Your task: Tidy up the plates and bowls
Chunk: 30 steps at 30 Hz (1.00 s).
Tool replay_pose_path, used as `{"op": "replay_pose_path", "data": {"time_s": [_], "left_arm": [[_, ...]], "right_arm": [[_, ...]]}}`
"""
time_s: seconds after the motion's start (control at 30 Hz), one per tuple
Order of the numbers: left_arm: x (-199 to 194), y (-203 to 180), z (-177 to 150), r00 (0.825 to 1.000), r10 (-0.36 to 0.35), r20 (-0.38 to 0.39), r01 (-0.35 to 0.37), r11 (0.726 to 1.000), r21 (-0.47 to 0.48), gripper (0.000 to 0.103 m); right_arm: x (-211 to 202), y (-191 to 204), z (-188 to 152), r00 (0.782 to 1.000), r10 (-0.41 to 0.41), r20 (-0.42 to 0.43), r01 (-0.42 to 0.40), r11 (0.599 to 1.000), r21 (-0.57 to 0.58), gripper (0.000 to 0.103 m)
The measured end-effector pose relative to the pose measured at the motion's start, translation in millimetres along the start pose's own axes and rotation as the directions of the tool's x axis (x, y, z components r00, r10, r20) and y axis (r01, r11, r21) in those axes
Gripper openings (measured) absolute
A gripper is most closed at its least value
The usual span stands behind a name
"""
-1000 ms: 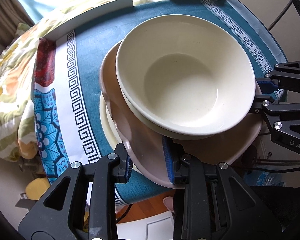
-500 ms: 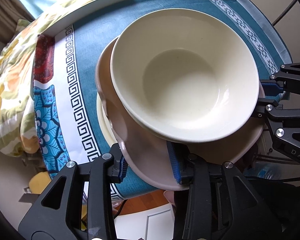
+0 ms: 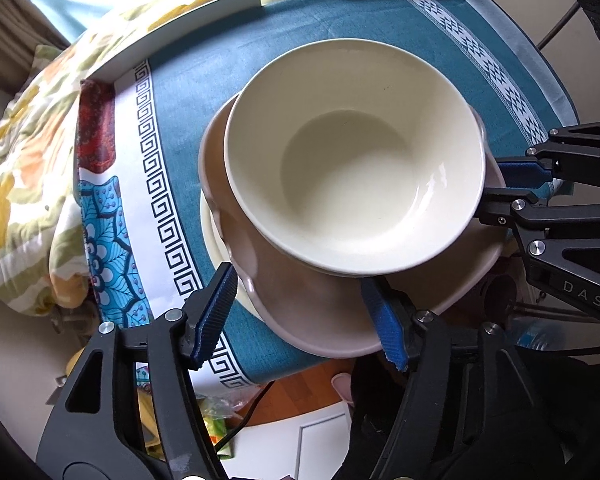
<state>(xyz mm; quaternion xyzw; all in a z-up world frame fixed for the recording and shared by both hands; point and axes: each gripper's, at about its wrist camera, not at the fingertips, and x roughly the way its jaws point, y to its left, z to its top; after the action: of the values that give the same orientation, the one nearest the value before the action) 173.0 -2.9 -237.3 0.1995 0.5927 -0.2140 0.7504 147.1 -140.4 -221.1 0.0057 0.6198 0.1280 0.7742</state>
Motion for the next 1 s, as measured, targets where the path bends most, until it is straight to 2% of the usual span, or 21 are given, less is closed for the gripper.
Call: {"op": "replay_pose_path", "data": {"time_s": [0.1, 0.2, 0.33, 0.47, 0.57, 0.63, 0.8, 0.83, 0.87, 0.93, 1.0], "left_arm": [[-8.1, -1.9, -2.0, 1.000, -0.012, 0.004, 0.012, 1.000, 0.000, 0.062], [-18.8, -2.3, -8.7, 1.000, -0.012, 0.016, 0.012, 1.000, -0.010, 0.062], [-36.8, -4.5, -24.5, 0.999, -0.005, 0.046, 0.007, 0.999, -0.037, 0.062], [-69.9, -7.4, -47.1, 0.994, 0.008, 0.109, 0.003, 0.995, -0.096, 0.062], [-105.6, -10.6, -63.9, 0.981, 0.031, 0.193, 0.001, 0.987, -0.163, 0.062], [-133.6, -14.6, -76.8, 0.961, 0.057, 0.271, 0.002, 0.977, -0.215, 0.062], [-202.3, -34.7, -109.7, 0.882, 0.147, 0.448, -0.004, 0.952, -0.305, 0.064], [-215.0, -40.2, -116.0, 0.863, 0.168, 0.476, -0.010, 0.949, -0.316, 0.066], [-227.0, -45.4, -122.0, 0.843, 0.189, 0.503, -0.016, 0.945, -0.328, 0.074], [-250.2, -54.7, -134.4, 0.799, 0.234, 0.554, -0.027, 0.934, -0.355, 0.098], [-272.4, -63.8, -146.9, 0.748, 0.275, 0.604, -0.038, 0.926, -0.375, 0.103]], "right_arm": [[-11.2, -2.9, -1.9, 1.000, 0.007, 0.007, -0.008, 0.999, 0.041, 0.021], [-25.3, -1.7, -7.4, 0.999, 0.007, 0.036, -0.009, 0.998, 0.060, 0.029], [-45.7, 3.1, -23.0, 0.997, -0.010, 0.080, 0.004, 0.997, 0.076, 0.034], [-77.6, 12.5, -41.8, 0.988, -0.019, 0.150, 0.007, 0.997, 0.079, 0.040], [-111.5, 19.0, -55.8, 0.972, -0.045, 0.232, 0.026, 0.996, 0.084, 0.040], [-134.7, 22.7, -65.3, 0.954, -0.067, 0.293, 0.044, 0.995, 0.084, 0.040], [-190.5, 30.0, -94.4, 0.899, -0.119, 0.423, 0.095, 0.992, 0.078, 0.041], [-201.9, 30.1, -101.3, 0.885, -0.124, 0.449, 0.098, 0.992, 0.082, 0.051], [-213.1, 30.5, -107.8, 0.870, -0.133, 0.476, 0.103, 0.991, 0.087, 0.058], [-233.2, 30.1, -118.0, 0.839, -0.153, 0.522, 0.116, 0.988, 0.102, 0.082], [-251.2, 32.1, -128.0, 0.808, -0.176, 0.562, 0.129, 0.984, 0.122, 0.085]]}}
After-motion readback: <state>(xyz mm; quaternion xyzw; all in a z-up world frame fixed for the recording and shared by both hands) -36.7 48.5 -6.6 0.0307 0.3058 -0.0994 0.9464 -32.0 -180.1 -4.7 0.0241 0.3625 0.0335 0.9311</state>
